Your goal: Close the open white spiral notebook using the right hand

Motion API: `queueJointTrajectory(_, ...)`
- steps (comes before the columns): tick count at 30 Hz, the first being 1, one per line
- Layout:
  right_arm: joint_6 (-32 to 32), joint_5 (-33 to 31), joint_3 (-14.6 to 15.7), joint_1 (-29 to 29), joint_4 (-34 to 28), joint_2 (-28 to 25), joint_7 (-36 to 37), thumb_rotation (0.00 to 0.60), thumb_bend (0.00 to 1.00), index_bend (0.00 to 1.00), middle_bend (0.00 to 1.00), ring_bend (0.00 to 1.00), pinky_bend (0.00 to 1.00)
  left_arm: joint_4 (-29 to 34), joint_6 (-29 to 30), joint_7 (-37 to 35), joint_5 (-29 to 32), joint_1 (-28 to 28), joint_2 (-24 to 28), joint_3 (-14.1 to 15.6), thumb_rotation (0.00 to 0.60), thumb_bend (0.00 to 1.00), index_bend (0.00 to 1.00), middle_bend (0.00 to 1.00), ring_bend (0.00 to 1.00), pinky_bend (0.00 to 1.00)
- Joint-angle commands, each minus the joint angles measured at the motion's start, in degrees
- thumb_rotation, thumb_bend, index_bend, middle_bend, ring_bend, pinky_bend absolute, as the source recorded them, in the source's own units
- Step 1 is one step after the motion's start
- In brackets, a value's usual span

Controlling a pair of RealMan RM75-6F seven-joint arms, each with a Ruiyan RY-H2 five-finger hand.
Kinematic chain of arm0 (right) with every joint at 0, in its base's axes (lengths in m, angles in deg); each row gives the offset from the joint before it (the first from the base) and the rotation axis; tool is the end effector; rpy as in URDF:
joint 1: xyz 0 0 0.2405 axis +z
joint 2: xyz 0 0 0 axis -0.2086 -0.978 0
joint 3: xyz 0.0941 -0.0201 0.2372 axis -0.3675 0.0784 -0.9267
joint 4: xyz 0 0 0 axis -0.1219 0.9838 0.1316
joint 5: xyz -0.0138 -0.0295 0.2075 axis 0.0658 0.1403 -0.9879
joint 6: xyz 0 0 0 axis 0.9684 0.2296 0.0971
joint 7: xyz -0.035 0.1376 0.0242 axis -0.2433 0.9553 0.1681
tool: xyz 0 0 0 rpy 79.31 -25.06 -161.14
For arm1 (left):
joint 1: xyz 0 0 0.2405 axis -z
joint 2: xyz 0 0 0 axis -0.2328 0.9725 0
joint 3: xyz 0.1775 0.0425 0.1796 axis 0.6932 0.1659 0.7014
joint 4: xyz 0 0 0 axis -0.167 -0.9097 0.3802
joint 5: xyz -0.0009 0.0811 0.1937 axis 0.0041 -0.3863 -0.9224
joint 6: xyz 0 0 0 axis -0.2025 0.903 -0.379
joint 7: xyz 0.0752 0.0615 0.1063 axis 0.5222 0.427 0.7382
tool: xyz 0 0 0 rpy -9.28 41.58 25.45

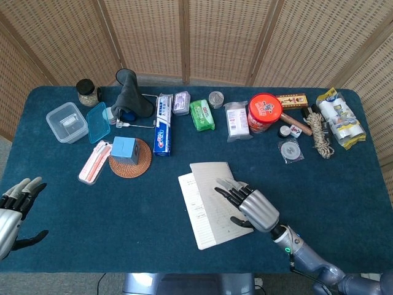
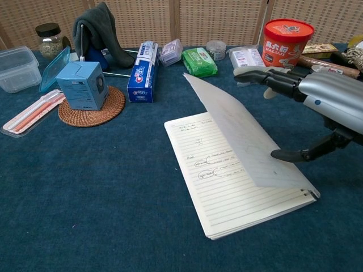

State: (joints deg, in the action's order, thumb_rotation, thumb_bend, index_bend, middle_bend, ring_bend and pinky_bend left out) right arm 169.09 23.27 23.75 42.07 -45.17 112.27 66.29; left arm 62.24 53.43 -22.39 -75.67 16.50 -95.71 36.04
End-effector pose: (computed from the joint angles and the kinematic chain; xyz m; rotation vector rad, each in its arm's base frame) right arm -0.1923 -0.2539 0.0013 2.0282 -0.6640 1.4047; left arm -0.2639 0.1428 0.1872 -1.5753 -0.9207 -0.9055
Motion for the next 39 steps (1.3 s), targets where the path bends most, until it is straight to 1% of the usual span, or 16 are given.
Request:
queueJointTrajectory(1,-2.95,-0.7,-0.87,1.7,0.97,0.28,-1.49,0.6,0.18,0.0,0.0,0.07,0.26,-0.11,-0.27,-0.03,-0.25,0.21,-0.32,-0.01,0.6,0.04,0.02,0.0,0.0,0.11)
queueJointTrajectory(8,-10.06,-3.88,-3.9,6.16,3.77,1.57,-1.7,0.6,0.18,0.0,0.0,0.07,0.26,0.34,-0.3,0.81,-0.57,0.31,-0.3,0.0,0.6,0.04,0.02,0.0,0.0,0.11)
queueJointTrajectory(9,-12.3,-4.82,-4.53,7.33,4.51,1.98,-1.9,0.6,0.18,0.0,0.0,0.07,0.27,0.38,-0.22,0.87,-0.41,0.27,-0.13,-0.05,0.6,0.04,0.02,0.0,0.0,0.11)
queueJointTrajectory(11,-13.71,-5.54,-4.81,8.08,4.63,2.33,-1.94,0.6,0.18,0.0,0.0,0.07,0.27,0.44,-0.2,0.92,-0.25,0.22,0.07,-0.06,0.6,0.04,0.02,0.0,0.0,0.11)
queueJointTrajectory(15,-13.51,-6.01,-5.16,8.57,3.62,2.71,-2.12,0.6,0.18,0.0,0.0,0.07,0.27,0.45,-0.05,0.87,0.11,0.05,0.49,-0.05,0.6,0.04,0.02,0.0,0.0,0.11)
queueJointTrajectory(19,-12.29,-5.97,-4.93,8.14,2.77,1.52,-3.34,0.6,0.18,0.0,0.0,0.07,0.27,0.39,0.13,0.7,0.04,-0.04,0.6,-0.02,0.6,0.04,0.02,0.0,0.0,0.11)
queueJointTrajectory(22,-10.85,-6.39,-4.72,6.94,1.45,-0.28,-4.85,0.6,0.19,0.0,0.0,0.07,0.27,0.23,0.18,0.64,-0.21,-0.14,0.47,0.14,0.6,0.04,0.02,0.0,0.0,0.11)
queueJointTrajectory(23,-9.85,-7.09,-4.61,5.77,0.39,-1.65,-5.87,0.6,0.19,0.0,0.0,0.07,0.26,0.05,0.27,0.61,-0.35,-0.25,0.27,0.25,0.6,0.04,0.02,0.0,0.0,0.11)
queueJointTrajectory(24,-9.25,-7.74,-4.56,4.89,-0.56,-2.7,-6.48,0.6,0.18,0.0,0.0,0.07,0.23,-0.12,0.37,0.64,-0.45,-0.35,0.09,0.32,0.6,0.04,0.02,0.0,0.0,0.11)
queueJointTrajectory(26,-8.14,-8.84,-4.71,3.57,-2.16,-4.06,-7.09,0.6,0.16,0.0,0.0,0.06,0.14,-0.41,0.5,0.66,-0.6,-0.51,-0.21,0.44,0.6,0.05,0.02,0.0,0.0,0.11)
queueJointTrajectory(27,-6.82,-10.35,-5.04,2.02,-3.12,-5.4,-7.17,0.6,0.14,0.0,0.0,0.04,0.09,-0.66,0.52,0.52,-0.73,-0.65,-0.52,0.64,0.6,0.04,0.02,0.0,0.0,0.11)
queueJointTrajectory(28,-5.97,-11.38,-5.05,0.83,-3.92,-6.61,-6.91,0.6,0.12,0.0,0.0,0.02,0.06,-0.88,0.56,0.33,-0.86,-0.76,-0.79,0.78,0.6,0.04,0.02,0.0,0.0,0.11)
queueJointTrajectory(31,-4.25,-14.29,-5.09,-2.27,-5.6,-9.97,-5.7,0.6,0.09,0.0,0.0,0.0,0.04,-1.64,0.67,-0.14,-1.26,-1.02,-1.52,1.15,0.6,0.05,0.02,0.0,0.0,0.11)
queueJointTrajectory(36,-1.54,-16.64,-4.5,-6.45,-5.11,-13.6,-4.04,0.6,0.08,0.0,0.0,0.0,0.03,-2.85,1.23,0.02,-1.76,-1.55,-2.52,1.5,0.6,0.04,0.02,0.0,0.0,0.11)
queueJointTrajectory(37,-0.21,-17.44,-4.3,-8.06,-4.59,-14.53,-3.83,0.596,0.07,0.0,0.0,0.0,0.02,-3.13,1.33,0.07,-1.83,-1.72,-2.72,1.64,0.6,0.04,0.02,0.0,0.0,0.11)
queueJointTrajectory(39,1.61,-17.72,-3.77,-10.11,-4.33,-15.8,-3.32,0.569,0.05,0.0,0.0,0.0,0.01,-3.52,1.58,0.1,-1.93,-1.93,-3.0,1.74,0.6,0.04,0.02,0.0,0.0,0.11)
